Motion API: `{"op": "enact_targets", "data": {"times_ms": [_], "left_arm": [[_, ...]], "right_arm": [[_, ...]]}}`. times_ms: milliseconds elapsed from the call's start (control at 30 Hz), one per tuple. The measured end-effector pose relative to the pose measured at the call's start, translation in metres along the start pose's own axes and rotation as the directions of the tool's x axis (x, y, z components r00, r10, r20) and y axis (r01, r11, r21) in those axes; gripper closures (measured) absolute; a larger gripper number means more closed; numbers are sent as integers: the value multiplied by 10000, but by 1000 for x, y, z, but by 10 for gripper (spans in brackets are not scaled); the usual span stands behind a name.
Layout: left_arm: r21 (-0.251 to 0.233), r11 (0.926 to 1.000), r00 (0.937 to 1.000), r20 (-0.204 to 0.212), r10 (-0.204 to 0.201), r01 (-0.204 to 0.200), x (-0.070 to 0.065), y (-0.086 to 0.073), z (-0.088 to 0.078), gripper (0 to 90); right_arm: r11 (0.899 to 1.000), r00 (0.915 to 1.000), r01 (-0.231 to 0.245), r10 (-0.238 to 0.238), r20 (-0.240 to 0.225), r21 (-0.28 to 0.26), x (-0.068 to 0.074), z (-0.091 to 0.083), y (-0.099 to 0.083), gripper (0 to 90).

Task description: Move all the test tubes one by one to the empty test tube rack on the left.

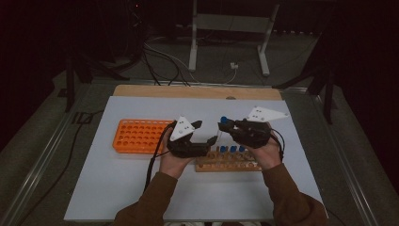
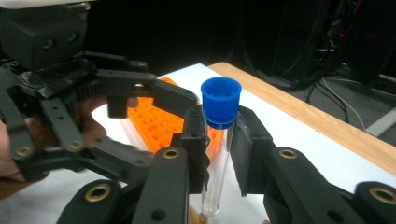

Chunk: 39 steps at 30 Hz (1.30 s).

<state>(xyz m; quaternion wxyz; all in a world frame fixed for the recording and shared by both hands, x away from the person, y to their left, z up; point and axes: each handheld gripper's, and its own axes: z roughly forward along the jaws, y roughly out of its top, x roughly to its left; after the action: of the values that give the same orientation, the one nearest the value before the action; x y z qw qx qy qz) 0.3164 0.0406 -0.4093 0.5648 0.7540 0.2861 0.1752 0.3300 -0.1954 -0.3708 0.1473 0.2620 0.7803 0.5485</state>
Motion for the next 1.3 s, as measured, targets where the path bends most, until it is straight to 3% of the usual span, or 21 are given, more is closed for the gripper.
{"op": "enact_targets", "data": {"times_ms": [267, 500, 667, 867, 1000, 1033, 1067, 1167, 1300], "left_arm": [[177, 9994, 9995, 48, 301, -302, -6, 0, 8, 557], [118, 9995, 9992, 290, 288, -291, -5, 0, 9, 688], [171, 9985, 9977, 447, 512, -520, -6, -1, 9, 774], [223, 9989, 9990, 157, 417, -421, 0, -2, 6, 779], [170, 9993, 9994, -8, 334, -334, 3, -3, 3, 780], [171, 9994, 9995, -39, 304, -304, 4, -3, 2, 780], [170, 9996, 9996, -98, 249, -247, 7, -4, 0, 780], [182, 9997, 9997, -173, 167, -163, 11, -6, -3, 781], [124, 9999, 9995, -328, 31, -26, 16, -9, -7, 782]], "right_arm": [[10000, 9996, -72, 72, -279, -4, 7, 9, 0, 764], [9999, 9992, -89, 92, -388, 64, 8, 11, -1, 764], [9999, 9990, -135, 140, -413, 101, 8, 12, -2, 760], [9995, 9989, -302, 299, -374, -70, 4, 6, -3, 502], [9981, 9978, -590, 584, -322, -192, -2, -2, -5, 366], [9981, 9978, -590, 584, -322, -192, -2, -2, -5, 366], [9982, 9984, -562, 559, -110, -205, -4, -6, -7, 278], [9983, 9980, -551, 556, 289, -179, -8, -13, -11, 165], [9974, 9947, -675, 692, 754, -249, -15, -23, -18, 97]]}}
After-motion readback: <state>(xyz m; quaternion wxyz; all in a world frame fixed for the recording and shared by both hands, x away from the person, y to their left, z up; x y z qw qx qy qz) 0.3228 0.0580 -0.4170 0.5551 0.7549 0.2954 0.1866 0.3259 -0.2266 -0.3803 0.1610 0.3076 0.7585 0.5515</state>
